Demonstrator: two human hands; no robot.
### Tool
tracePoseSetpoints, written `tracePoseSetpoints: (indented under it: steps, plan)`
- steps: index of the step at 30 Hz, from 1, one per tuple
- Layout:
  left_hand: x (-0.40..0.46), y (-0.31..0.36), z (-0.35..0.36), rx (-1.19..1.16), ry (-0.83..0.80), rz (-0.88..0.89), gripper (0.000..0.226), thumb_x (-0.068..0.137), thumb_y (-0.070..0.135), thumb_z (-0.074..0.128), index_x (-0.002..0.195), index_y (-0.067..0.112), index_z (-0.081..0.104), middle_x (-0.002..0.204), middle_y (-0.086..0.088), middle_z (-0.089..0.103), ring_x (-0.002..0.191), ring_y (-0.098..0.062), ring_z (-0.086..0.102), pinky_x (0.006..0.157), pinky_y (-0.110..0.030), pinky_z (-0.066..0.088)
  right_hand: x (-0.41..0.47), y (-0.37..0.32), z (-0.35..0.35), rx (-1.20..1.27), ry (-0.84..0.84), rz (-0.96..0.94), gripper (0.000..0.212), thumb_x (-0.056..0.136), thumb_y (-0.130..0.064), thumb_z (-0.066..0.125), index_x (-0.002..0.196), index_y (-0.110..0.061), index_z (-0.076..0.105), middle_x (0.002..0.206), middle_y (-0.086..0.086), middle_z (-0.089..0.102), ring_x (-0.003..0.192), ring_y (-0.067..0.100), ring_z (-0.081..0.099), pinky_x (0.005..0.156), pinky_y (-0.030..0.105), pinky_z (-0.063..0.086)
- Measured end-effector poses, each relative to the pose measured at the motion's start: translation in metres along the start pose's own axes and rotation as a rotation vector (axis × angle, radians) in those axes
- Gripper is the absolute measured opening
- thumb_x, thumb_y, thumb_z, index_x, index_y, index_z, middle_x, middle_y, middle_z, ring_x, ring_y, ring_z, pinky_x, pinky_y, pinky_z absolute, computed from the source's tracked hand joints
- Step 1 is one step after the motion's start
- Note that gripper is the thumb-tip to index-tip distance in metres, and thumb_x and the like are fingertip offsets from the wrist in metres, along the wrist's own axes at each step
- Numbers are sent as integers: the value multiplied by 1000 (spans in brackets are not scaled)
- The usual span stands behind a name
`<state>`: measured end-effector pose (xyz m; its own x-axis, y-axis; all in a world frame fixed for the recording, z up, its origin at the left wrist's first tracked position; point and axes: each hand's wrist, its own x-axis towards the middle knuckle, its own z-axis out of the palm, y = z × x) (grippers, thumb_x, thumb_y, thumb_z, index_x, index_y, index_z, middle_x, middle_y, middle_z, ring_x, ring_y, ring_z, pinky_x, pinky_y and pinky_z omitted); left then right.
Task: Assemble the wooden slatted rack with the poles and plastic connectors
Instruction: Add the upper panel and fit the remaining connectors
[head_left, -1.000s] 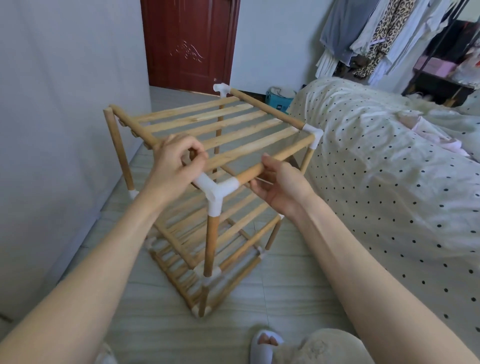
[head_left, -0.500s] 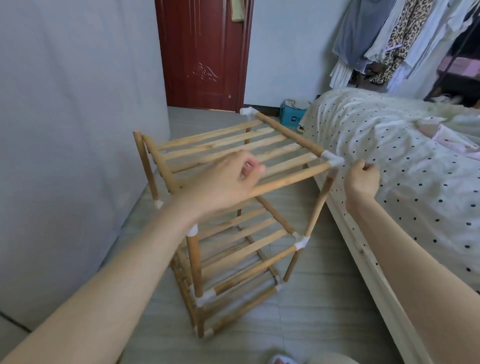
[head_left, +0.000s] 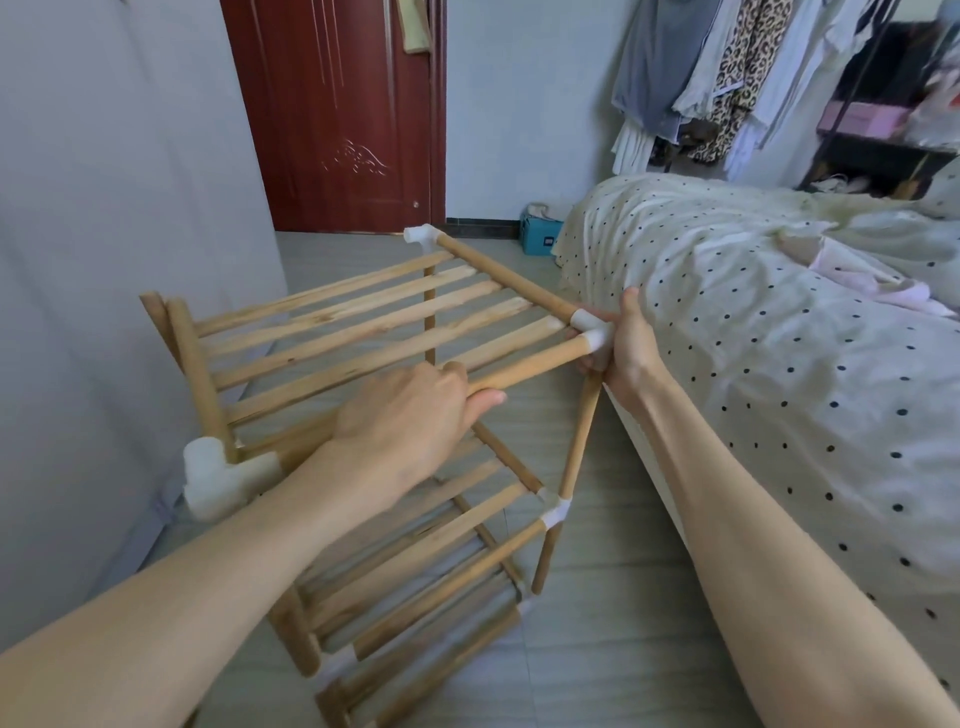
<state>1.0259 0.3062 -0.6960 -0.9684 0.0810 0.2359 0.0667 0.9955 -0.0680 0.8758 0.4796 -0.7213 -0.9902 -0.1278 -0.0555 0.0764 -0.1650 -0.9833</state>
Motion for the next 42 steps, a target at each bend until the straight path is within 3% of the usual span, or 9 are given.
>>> tracePoseSetpoints:
  steps: [12,16,20,26,29,32,36,40,42]
  plan:
    - [4,3,-1,-402,-261,-8,50,93,58,29,67,20,48,55,5,39,46,-10,35,46,-23,31,-19,17,-19,124,21,-104,34,96,-18,33,97,-5,65,47,0,47,37,11,31,43,24,25]
    - [-4,-2,-4,-167,-142,31,54,90,60,19,79,18,51,62,5,51,48,-10,46,47,-28,42,-20,16,-13,57,62,-105,31,96,-19,35,92,-8,64,48,-1,43,38,10,32,44,24,26]
    - [-6,-11,-4,46,13,79,47,96,53,15,106,19,46,64,7,46,50,-8,45,42,-23,36,-25,14,6,-97,224,-117,26,94,-27,41,84,-11,59,58,2,44,49,12,40,51,24,34]
    - [-18,-33,-15,-255,25,132,43,96,51,26,123,24,46,108,10,50,89,-6,52,75,-26,49,-42,15,21,-333,480,-224,35,95,-39,42,115,-11,51,105,0,52,101,15,49,92,31,39]
    - [-44,-66,-24,-441,70,201,46,90,49,26,117,27,56,103,16,51,92,-1,51,79,-19,45,-48,10,23,-473,457,-228,36,97,-30,40,121,-8,54,114,7,57,112,23,51,98,37,39]
    - [-67,-105,-15,-567,229,212,45,92,47,27,98,25,66,93,17,57,87,-6,57,75,-34,50,-44,-2,28,-563,429,-165,32,94,-20,41,115,-6,61,105,14,62,100,28,56,91,38,44]
    - [-67,-114,-8,-742,287,223,43,92,41,33,90,19,70,86,9,63,82,-12,60,72,-44,49,-29,-24,34,-667,434,-23,30,91,-26,43,73,-8,58,87,15,63,66,26,54,73,38,51]
    - [-62,-117,-4,-937,284,262,33,90,39,36,88,29,67,87,10,65,87,-13,61,77,-33,48,-5,-49,40,-939,379,77,52,98,-38,31,114,4,57,102,20,60,93,34,56,79,41,45]
    - [-62,-109,-2,-981,324,224,30,90,39,35,85,34,65,85,12,67,86,-7,63,74,-24,48,-5,-52,53,-1140,349,111,42,100,-31,31,114,1,55,89,14,56,86,30,54,76,38,44]
